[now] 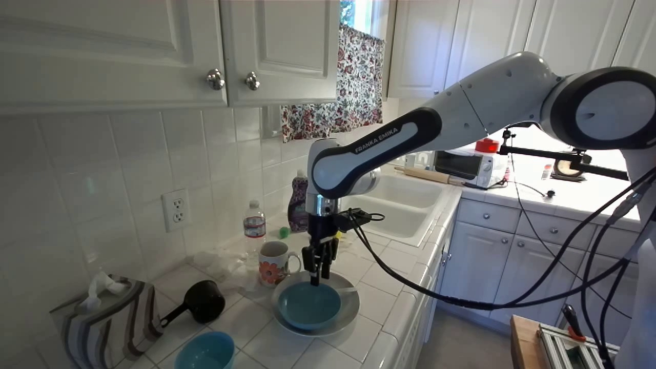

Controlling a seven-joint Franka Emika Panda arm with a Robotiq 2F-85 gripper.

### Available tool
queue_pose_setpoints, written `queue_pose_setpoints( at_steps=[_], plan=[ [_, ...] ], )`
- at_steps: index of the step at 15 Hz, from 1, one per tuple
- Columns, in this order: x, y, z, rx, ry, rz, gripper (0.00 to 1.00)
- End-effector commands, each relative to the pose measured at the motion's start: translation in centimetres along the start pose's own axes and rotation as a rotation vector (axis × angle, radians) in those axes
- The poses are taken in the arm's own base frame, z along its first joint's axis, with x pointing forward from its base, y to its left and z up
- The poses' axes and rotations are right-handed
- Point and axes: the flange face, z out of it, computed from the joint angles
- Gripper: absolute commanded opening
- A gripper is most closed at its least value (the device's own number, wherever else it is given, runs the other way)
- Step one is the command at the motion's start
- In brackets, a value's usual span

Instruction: Remove the blue bowl from the plate

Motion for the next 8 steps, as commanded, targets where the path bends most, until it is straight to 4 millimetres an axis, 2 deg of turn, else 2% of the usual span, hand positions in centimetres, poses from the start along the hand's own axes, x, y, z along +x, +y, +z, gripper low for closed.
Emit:
queue_pose_setpoints(
  at_steps=[1,2,3,4,5,6,8],
  plan=[
    [0.61,-0.17,0.35,0.023,-0.014,0.021,0.34],
    [0.62,-0.18,0.47,0.023,-0.018,0.021,0.24],
    [0.63,-0.18,0.54,0.022,-0.019,0.02,0.25],
    [0.64,-0.22,0.57,0.022,-0.021,0.02,0.22],
    [0.64,-0.23,0.55,0.023,-0.021,0.019,0.24],
    [0.62,-0.24,0.45,0.022,-0.019,0.018,0.09],
    [0.55,-0.36,0.22,0.018,-0.013,0.011,0.04]
  ],
)
